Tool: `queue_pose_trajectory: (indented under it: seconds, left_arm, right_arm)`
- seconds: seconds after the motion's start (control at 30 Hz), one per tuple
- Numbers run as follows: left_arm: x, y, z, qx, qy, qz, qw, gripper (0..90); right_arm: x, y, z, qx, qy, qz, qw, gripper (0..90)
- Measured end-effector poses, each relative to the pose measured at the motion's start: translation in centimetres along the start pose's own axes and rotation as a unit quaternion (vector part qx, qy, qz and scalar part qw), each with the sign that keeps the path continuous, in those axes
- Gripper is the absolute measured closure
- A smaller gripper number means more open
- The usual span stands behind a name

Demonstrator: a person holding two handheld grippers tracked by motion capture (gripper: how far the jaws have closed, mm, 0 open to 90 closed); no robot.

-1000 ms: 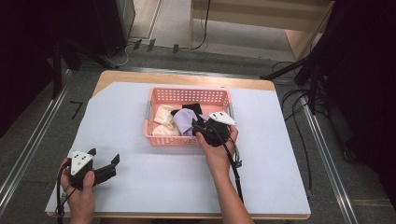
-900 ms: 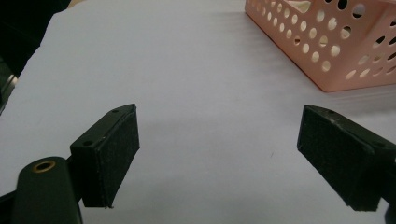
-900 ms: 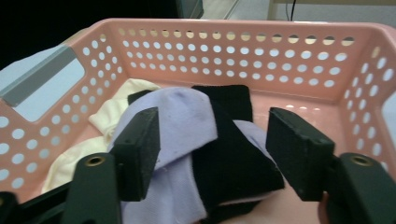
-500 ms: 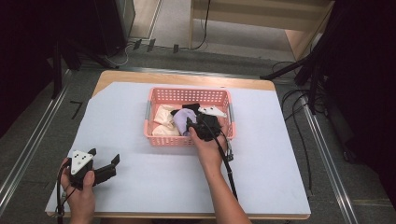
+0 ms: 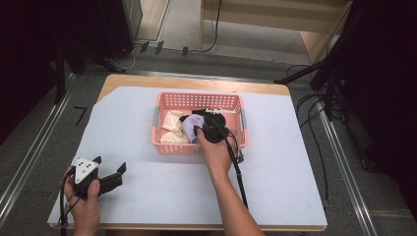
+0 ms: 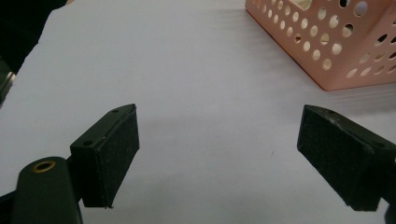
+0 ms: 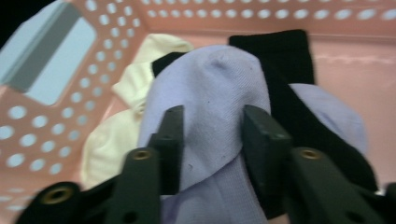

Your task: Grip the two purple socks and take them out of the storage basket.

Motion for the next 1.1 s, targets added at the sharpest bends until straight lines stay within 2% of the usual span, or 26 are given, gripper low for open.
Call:
queue_pose_trajectory:
  seconds: [0.07,0.13,0.2,0.33,0.37,0.47,0.57,0.67,0.77,0.83,0.93,1.03,1.1]
  left_arm:
    - [0.0,0.0,0.0,0.000,0.001,0.000,1.0000,13.7]
    - [0.0,0.0,0.0,0.001,0.000,0.000,1.0000,13.6]
    - [0.0,0.0,0.0,0.001,-0.001,0.000,1.0000,13.7]
    - [0.0,0.0,0.0,0.001,-0.001,0.001,1.0000,13.7]
    - [-0.1,0.0,0.0,0.001,-0.001,0.001,1.0000,13.7]
    - [-0.1,0.0,0.0,0.000,-0.002,0.002,1.0000,13.6]
    - [-0.1,0.0,0.0,0.000,-0.003,0.002,1.0000,13.6]
    - [-0.1,0.0,0.0,0.000,-0.002,0.003,1.0000,13.7]
    - [0.0,0.0,0.0,0.000,-0.002,0.002,1.0000,13.7]
    - [0.0,0.0,0.0,0.000,-0.002,0.002,1.0000,13.6]
    - [0.0,0.0,0.0,0.000,-0.002,0.002,1.0000,13.6]
    - [0.0,0.0,0.0,0.000,0.000,0.001,1.0000,13.6]
    - [0.0,0.0,0.0,0.000,0.001,0.000,1.0000,13.7]
  right_arm:
    - [0.0,-0.1,0.0,0.005,0.000,0.012,0.9999,79.6]
    - [0.3,-0.1,0.0,0.013,0.013,0.008,0.9998,84.6]
    - [0.3,-0.1,-0.1,0.015,0.019,0.007,0.9997,85.1]
    - [1.0,0.3,-0.5,0.011,0.060,0.016,0.9980,85.6]
    - [1.0,0.3,-0.5,0.011,0.060,0.016,0.9980,85.6]
    - [1.7,0.6,-0.5,0.015,0.097,0.024,0.9949,85.6]
    - [2.7,0.7,-0.5,0.026,0.138,0.020,0.9899,85.6]
    - [3.5,1.0,-0.3,0.025,0.171,0.019,0.9848,85.7]
    - [4.4,1.1,0.0,0.029,0.207,0.026,0.9775,85.7]
    - [4.8,1.3,0.2,0.031,0.225,0.028,0.9735,85.7]
    - [5.3,1.8,0.5,0.028,0.241,0.028,0.9698,85.7]
    - [5.8,2.7,0.8,0.017,0.257,0.026,0.9659,85.7]
    - [6.2,3.6,1.0,0.013,0.270,0.016,0.9625,85.6]
Point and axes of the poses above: each handheld gripper's, and its own axes: x roughly backward along the jaws, z roughly out of its top, y roughly to its right, the point moved 1 cm from there along -x, roughly forward along the jaws, and after that the axes turned 13 degrees about -z, right-handed, at the moved point
